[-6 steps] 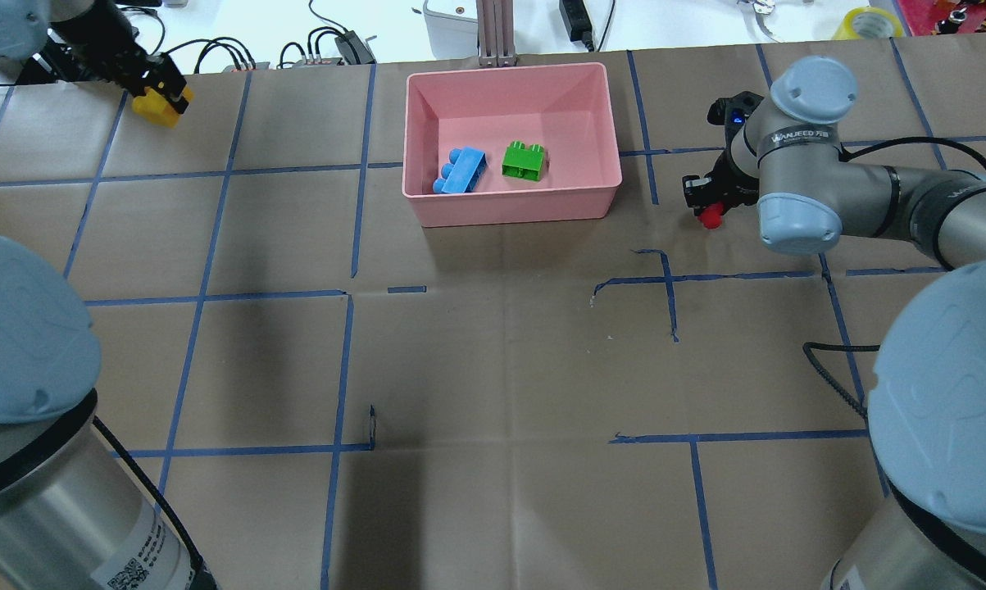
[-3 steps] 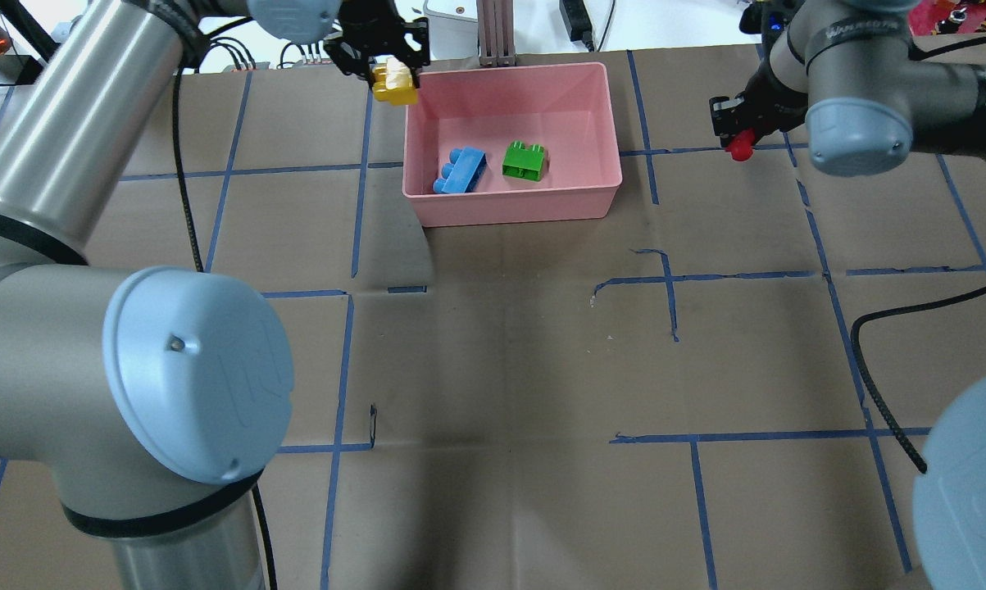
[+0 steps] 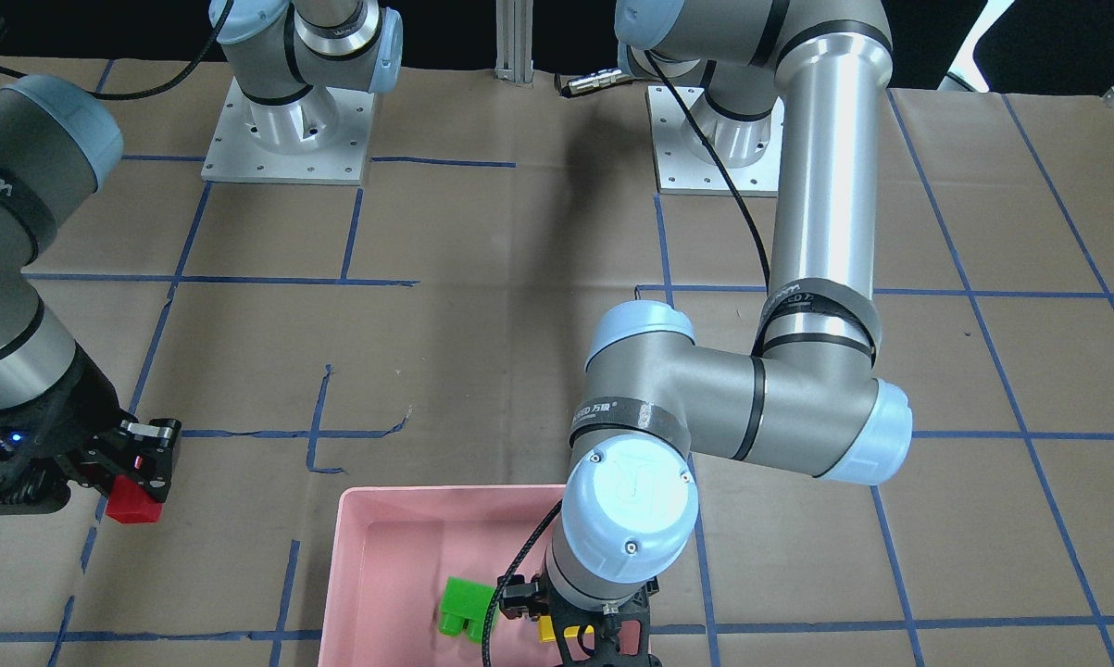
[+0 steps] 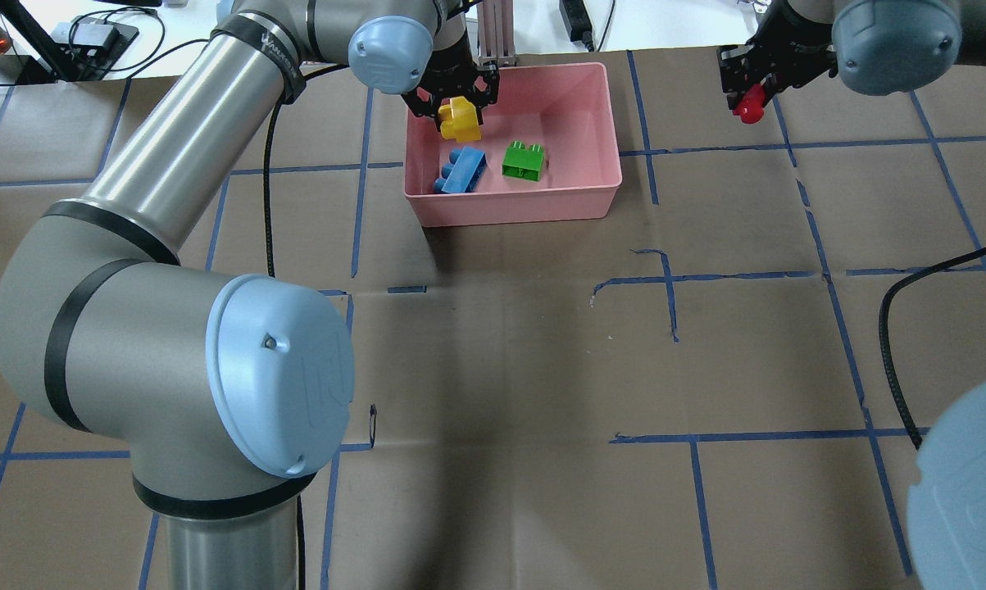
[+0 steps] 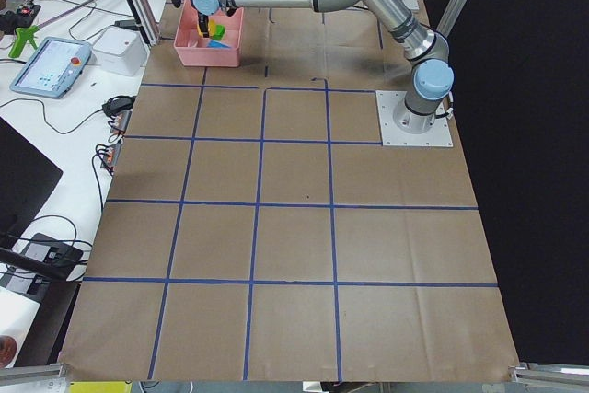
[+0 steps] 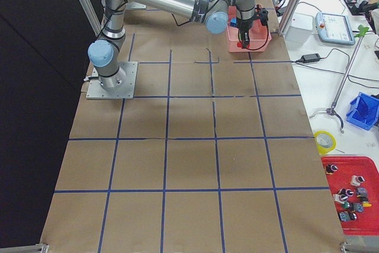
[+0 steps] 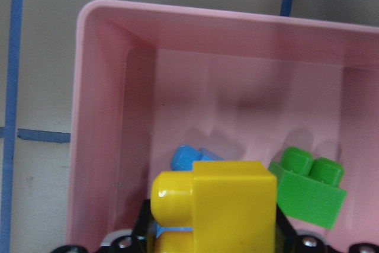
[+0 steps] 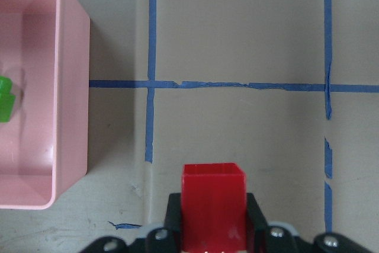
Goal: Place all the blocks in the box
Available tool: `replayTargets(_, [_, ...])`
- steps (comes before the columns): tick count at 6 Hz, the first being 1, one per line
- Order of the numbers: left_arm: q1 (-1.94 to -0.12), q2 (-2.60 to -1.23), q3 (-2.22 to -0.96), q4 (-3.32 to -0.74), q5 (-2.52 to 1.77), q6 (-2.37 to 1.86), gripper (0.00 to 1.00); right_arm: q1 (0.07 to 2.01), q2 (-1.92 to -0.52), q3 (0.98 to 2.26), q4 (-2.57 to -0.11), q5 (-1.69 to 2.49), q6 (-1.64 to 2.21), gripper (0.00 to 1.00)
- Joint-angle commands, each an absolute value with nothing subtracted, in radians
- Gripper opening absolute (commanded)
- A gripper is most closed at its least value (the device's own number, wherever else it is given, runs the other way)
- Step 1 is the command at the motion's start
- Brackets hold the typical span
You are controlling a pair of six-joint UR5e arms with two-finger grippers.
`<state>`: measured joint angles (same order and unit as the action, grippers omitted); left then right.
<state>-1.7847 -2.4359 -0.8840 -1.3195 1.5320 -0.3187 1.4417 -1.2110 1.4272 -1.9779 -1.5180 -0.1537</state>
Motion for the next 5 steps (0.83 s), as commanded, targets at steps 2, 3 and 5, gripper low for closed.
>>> replayTargets(2, [-1.760, -2.363, -0.887, -1.330, 1.590, -0.298, 1.00, 1.468, -1.212, 1.387, -1.971, -1.522, -0.147, 0.04])
replayTargets(3, [-1.725, -2.311, -0.891, -1.360, 1.592, -0.232, 1.00, 1.489, -1.210, 1.365, -1.947, -1.526, -0.108, 0.05])
replayTargets(5, [-1.582, -2.148, -1.037, -1.434, 1.583, -0.027, 1.00, 1.598, -1.159, 1.333, -1.959, -1.505, 0.109, 0.05])
